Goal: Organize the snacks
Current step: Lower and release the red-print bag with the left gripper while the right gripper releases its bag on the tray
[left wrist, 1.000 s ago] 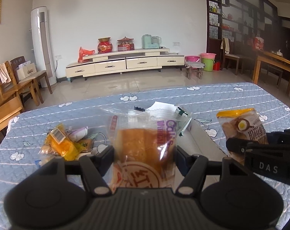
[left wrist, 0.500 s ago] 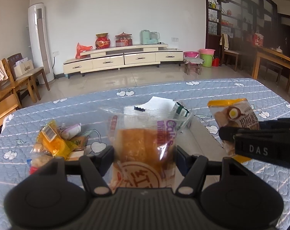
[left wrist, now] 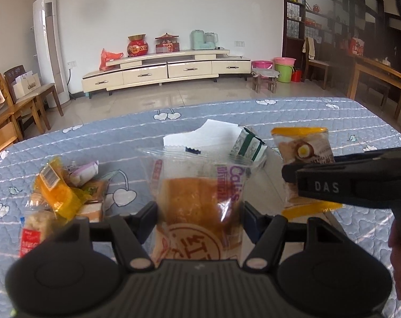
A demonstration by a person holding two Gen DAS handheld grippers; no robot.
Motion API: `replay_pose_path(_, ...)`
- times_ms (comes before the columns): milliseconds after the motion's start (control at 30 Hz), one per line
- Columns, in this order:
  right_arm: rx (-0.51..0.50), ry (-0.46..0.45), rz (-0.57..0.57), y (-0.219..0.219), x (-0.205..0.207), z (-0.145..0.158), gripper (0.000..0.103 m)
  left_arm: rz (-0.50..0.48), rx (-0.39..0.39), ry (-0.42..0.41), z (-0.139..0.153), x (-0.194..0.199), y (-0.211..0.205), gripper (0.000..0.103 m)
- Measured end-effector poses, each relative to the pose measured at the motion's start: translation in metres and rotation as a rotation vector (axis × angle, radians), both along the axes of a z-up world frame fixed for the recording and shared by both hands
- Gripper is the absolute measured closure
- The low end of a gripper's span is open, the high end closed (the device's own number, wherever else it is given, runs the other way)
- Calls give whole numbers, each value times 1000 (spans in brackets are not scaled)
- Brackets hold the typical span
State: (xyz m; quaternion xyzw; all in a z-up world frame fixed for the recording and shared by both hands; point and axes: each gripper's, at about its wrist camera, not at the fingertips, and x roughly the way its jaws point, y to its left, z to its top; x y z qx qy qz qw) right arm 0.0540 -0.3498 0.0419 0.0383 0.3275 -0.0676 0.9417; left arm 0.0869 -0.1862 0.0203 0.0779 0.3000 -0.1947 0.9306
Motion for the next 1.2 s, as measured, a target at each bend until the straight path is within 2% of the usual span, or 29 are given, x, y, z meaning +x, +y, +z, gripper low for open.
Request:
replay_pose_path(300, -16, 24, 6, 1, 18, 1, 52, -33, -6, 36, -11, 11, -12, 36)
replay_pose_path(367, -28, 6, -4, -1, 17, 3, 28, -63, -24, 49, -12, 12, -15, 36)
replay_pose_path(400, -38, -17, -15, -2, 15, 5, 3, -71, -33, 50, -12, 11, -16, 33)
replay_pose_path(433, -48, -45, -27, -2, 12, 8, 0, -84, -44, 56, -12, 10, -16, 23)
replay_pose_path(467, -54, -61, -28, -2, 9, 12, 0, -92, -53, 51, -12, 9, -16, 13)
replay_pose_path(667, -84, -135, -56, 0, -19, 35, 0, -78, -59, 7, -1, -4, -7, 2)
replay_pose_path(800, -79, -164, -71, 2, -42, 46, 0, -45, -63, -3, 9, -12, 7, 1)
replay_pose_path(900, -66, -177, -84, 2, -60, 51, 0, -13, -32, -25, 16, -21, 16, 1)
replay_pose_path(967, -62, -179, -91, 5, -67, 51, 0, 6, -8, -37, 19, -28, 22, 1)
replay_pose_path(1200, -50, -161, -79, 23, -83, 45, 0, 53, -1, -40, 24, -47, 51, 1)
